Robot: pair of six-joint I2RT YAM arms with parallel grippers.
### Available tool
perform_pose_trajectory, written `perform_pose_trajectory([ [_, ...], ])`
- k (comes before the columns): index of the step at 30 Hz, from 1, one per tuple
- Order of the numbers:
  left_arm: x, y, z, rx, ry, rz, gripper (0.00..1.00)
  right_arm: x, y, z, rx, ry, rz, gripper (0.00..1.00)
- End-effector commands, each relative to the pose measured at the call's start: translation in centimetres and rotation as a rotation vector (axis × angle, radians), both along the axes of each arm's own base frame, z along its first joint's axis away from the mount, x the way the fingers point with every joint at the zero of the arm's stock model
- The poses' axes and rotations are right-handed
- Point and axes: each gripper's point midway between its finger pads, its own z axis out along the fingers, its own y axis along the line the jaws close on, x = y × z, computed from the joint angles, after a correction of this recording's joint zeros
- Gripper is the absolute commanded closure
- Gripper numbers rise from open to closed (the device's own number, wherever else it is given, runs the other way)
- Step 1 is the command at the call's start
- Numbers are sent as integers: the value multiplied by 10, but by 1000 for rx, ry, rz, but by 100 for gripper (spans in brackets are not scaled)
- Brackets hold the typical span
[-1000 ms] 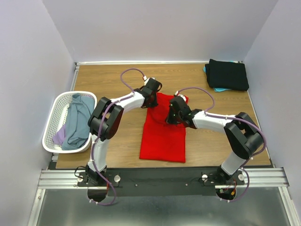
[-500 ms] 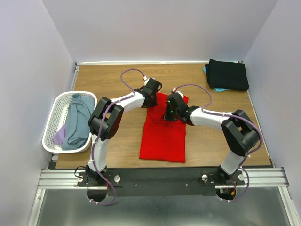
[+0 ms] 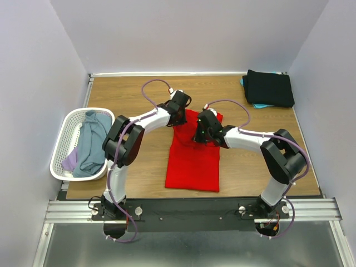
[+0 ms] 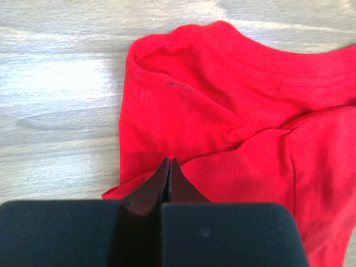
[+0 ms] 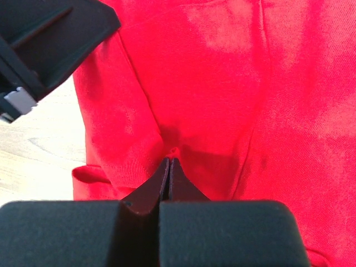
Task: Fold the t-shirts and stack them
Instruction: Fold the tshirt
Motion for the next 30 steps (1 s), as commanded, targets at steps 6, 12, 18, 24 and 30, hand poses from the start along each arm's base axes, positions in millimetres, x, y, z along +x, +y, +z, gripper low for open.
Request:
perform_pose_trajectory([
  [6,10,-3,46,-33,-86,-1,100,0,-14,12,-11,-45,-71,100],
  [12,17,-5,60,-54,-112,1,100,-4,-34,22,-17,-77,-158,100],
  [18,27,-20,75,-101,-143,-27,100,-11,-43,22,-11,-75,-196,100],
  [24,39,-35,82,-130,-162,-63,100,-15,-52,20,-19,-72,-229,100],
  [30,47,-50,83,-159,-180,-104,100,-21,-64,16,-35,-65,-282,99],
])
